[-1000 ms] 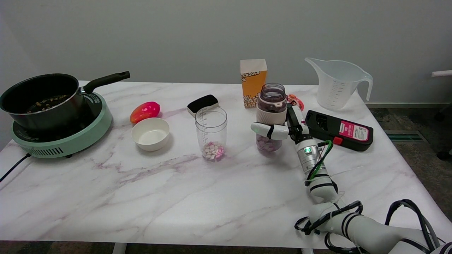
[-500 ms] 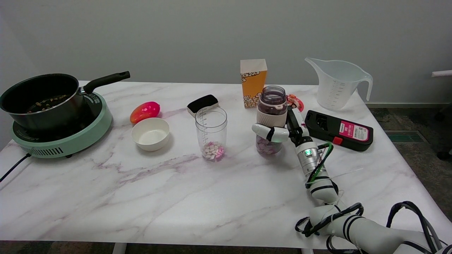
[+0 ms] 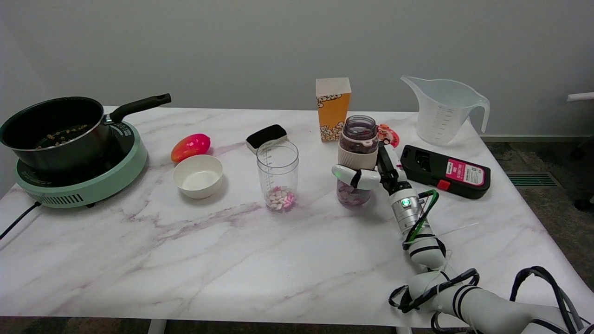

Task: Place the bottle onto the table.

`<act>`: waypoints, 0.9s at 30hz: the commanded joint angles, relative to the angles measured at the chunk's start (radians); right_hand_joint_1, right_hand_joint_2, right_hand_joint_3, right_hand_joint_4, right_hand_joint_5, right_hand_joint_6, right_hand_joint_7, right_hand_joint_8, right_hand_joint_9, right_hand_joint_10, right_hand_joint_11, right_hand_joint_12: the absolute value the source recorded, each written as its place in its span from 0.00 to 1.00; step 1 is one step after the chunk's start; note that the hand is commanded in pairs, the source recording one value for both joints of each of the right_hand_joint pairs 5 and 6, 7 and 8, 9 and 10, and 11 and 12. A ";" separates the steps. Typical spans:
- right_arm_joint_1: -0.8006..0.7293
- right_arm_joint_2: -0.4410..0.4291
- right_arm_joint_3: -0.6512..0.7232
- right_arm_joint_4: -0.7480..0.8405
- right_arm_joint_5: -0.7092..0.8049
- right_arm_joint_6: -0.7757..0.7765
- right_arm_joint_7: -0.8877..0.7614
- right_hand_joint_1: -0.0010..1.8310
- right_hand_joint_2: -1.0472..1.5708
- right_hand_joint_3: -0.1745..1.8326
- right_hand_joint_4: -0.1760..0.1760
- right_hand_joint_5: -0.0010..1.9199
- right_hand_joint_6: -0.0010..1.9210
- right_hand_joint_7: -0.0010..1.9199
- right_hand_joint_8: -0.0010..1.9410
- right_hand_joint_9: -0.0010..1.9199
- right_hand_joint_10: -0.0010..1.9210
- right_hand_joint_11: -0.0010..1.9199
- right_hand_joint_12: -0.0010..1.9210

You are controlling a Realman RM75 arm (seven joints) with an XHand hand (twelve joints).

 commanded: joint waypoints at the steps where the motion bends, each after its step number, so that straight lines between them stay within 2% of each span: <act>1: -0.026 0.009 -0.002 0.014 -0.002 0.005 0.002 0.72 0.60 0.65 0.50 0.51 0.51 0.73 0.72 0.70 0.70 0.58 0.57; 3: -0.029 0.009 -0.001 0.014 -0.002 0.007 0.002 0.69 0.51 0.65 0.50 0.46 0.46 0.70 0.69 0.67 0.67 0.54 0.54; 6: -0.033 0.014 0.000 0.015 -0.003 0.007 0.002 0.67 0.42 0.64 0.50 0.39 0.39 0.65 0.65 0.62 0.62 0.49 0.49; 12: -0.044 0.022 0.002 0.022 -0.003 0.007 0.002 0.67 0.32 0.67 0.50 0.32 0.32 0.57 0.57 0.52 0.52 0.42 0.42; 15: -0.045 0.027 0.004 0.024 -0.003 0.007 0.002 0.67 0.29 0.68 0.50 0.29 0.29 0.54 0.53 0.47 0.46 0.40 0.40; 22: -0.054 0.063 0.008 0.023 -0.002 -0.005 0.002 0.67 0.25 0.68 0.50 0.24 0.24 0.50 0.49 0.41 0.41 0.38 0.38; 27: -0.059 0.129 0.024 0.012 0.004 -0.040 0.002 0.67 0.24 0.66 0.50 0.21 0.21 0.47 0.47 0.39 0.39 0.37 0.37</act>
